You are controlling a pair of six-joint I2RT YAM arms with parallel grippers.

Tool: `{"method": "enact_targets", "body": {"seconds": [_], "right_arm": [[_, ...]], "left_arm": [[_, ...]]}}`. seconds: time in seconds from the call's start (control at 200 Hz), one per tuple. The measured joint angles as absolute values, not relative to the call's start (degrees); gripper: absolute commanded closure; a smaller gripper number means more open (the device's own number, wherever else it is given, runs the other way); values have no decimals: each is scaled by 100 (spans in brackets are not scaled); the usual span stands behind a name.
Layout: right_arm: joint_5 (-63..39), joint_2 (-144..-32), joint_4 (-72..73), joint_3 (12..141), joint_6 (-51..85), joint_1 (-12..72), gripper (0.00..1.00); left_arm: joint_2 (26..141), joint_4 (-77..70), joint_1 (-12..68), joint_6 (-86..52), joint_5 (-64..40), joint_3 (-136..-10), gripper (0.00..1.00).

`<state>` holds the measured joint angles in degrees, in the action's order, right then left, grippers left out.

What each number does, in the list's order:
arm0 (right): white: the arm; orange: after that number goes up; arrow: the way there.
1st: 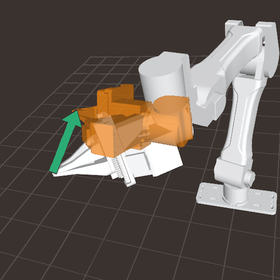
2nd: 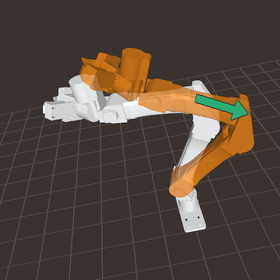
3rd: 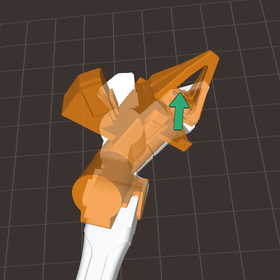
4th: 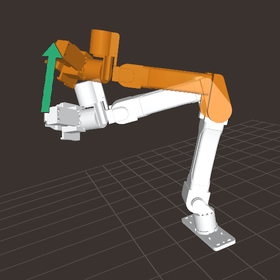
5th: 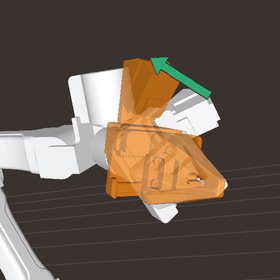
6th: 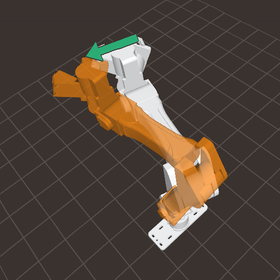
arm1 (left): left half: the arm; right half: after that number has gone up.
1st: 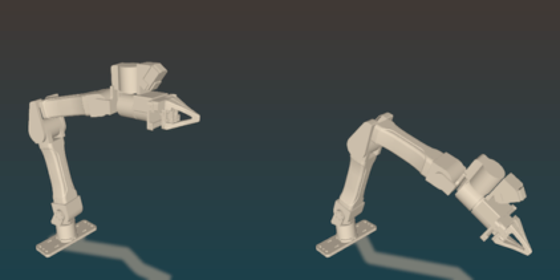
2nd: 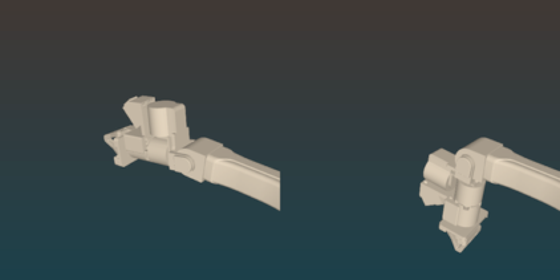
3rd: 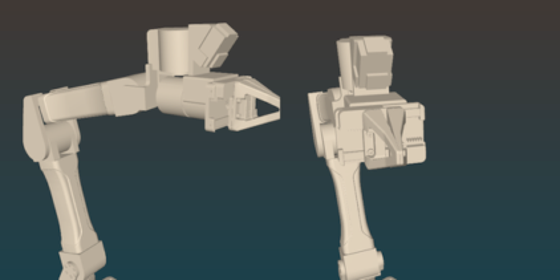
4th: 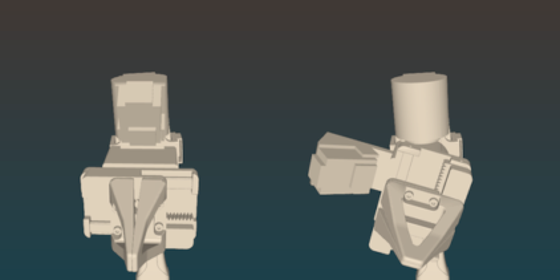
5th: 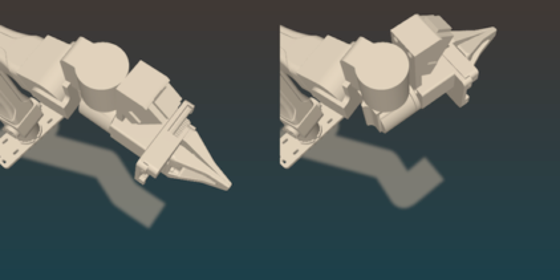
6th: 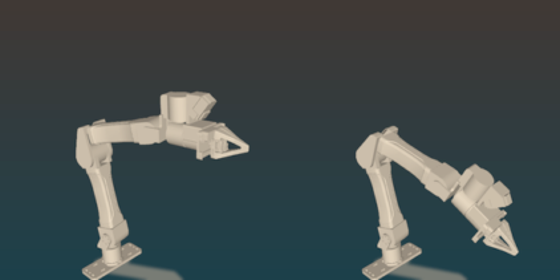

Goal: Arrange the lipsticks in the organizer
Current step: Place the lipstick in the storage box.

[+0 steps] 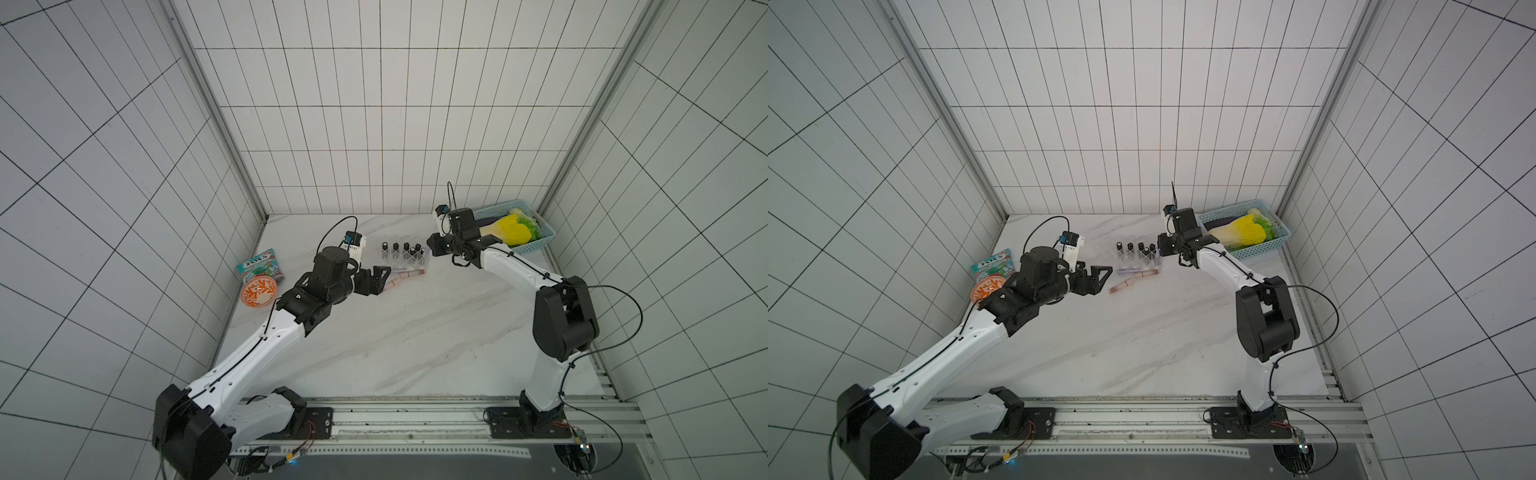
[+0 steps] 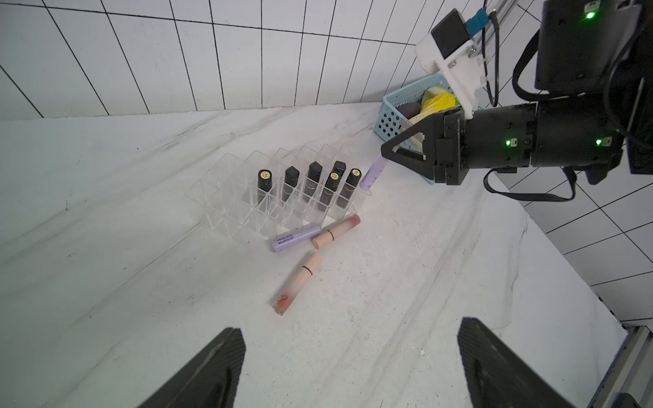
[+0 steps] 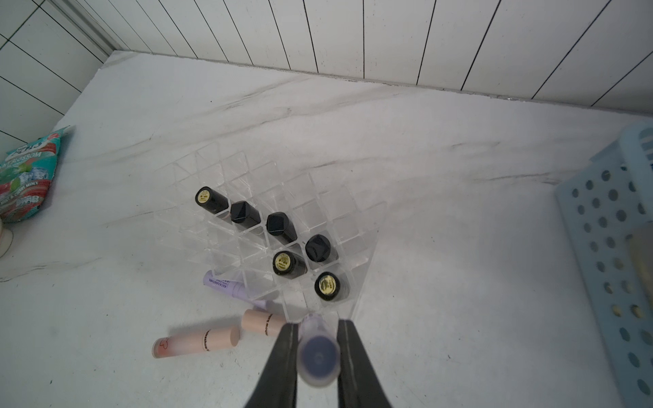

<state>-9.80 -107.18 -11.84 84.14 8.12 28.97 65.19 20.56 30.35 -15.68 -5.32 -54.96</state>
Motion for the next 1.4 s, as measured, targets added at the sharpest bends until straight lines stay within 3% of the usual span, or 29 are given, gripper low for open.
{"method": "enact_targets", "body": {"seconds": [0.935,1.094,1.399], "right_arm": [[-650,-11207,-1356,8947,460,3164,89],[-620,-11209,-1361,8947,423,3164,84],[-613,-11209,-1367,8947,366,3214,61]], "left_arm": [[6589,2034,2978,-1566,-534,-5415,7],[6589,2032,2971,-1566,-534,-5415,8],[6820,2045,2961,-1562,-519,-5415,8]]}}
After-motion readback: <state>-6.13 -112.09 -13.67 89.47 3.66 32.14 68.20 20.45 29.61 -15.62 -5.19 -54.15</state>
